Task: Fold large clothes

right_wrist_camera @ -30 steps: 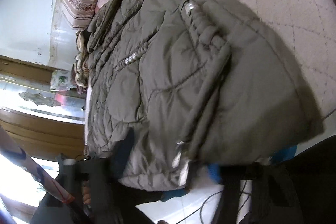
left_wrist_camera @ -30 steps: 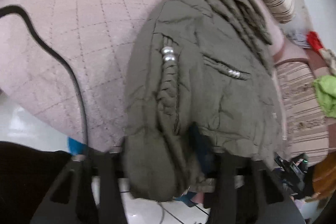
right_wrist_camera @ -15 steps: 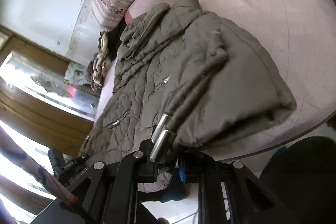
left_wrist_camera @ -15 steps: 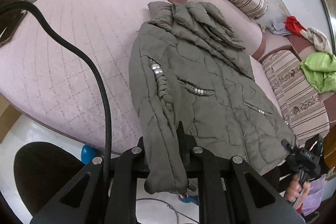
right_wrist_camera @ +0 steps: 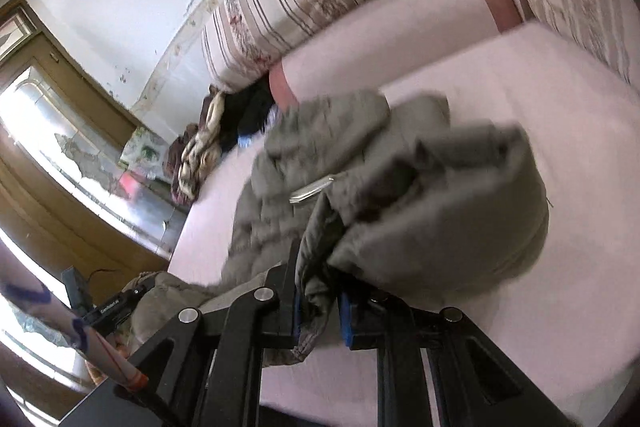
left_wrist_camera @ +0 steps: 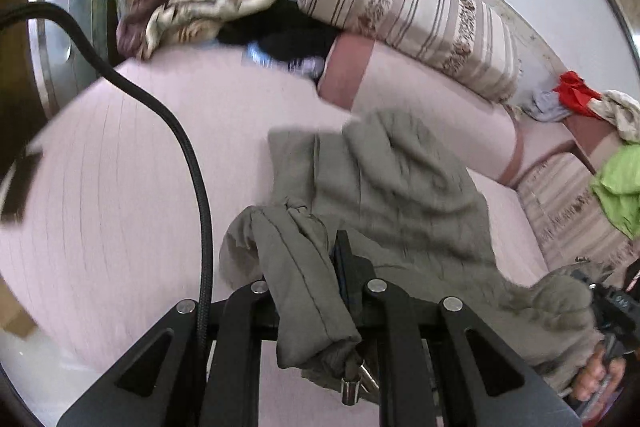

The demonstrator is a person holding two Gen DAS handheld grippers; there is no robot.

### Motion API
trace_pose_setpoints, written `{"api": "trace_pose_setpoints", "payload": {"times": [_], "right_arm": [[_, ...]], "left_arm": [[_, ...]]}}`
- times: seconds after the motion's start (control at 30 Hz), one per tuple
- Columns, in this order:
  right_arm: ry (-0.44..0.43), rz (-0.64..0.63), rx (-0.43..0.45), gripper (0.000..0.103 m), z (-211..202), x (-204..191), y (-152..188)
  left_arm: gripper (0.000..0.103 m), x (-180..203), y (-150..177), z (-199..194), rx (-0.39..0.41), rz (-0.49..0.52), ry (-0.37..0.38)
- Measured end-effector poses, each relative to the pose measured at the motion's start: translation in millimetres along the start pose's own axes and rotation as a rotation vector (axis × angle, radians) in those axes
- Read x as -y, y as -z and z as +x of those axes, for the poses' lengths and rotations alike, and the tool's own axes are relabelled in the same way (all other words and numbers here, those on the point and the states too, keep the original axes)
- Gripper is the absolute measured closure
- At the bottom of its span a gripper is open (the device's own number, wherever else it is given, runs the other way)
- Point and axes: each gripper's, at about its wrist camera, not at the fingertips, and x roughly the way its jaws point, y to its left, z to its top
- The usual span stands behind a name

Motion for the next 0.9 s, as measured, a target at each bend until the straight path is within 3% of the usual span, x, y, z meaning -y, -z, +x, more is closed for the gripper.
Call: {"api": "trace_pose_setpoints", "payload": {"times": [0.23,0.4,0.53,0.73,0.9], "right_arm": [[0.090,-0.001,0.045,0.087,63,-23,-108],[0.154,0.057,0.021,0.086,126,-3,-164],[0.202,0.100,-0.007,0.084,175,27,-186],[0.247,0.161,-0.064,0.079,240,70,-193],[0.250,0.190,-0.086,0.073,274,92,-189]], "left_arm": [[0.088,31,-103,78,-0.038,0.012,-0.106],[0.088,38,-152,150,-0.079,-0.020,-0.169],[0.088,48,-166,211,-0.120,-0.002,-0.247],[0.085,54,-159,287,-0.164,0.024,-0.337],[0.084,54,-144,321,-0.168,0.051,-0.375]]}}
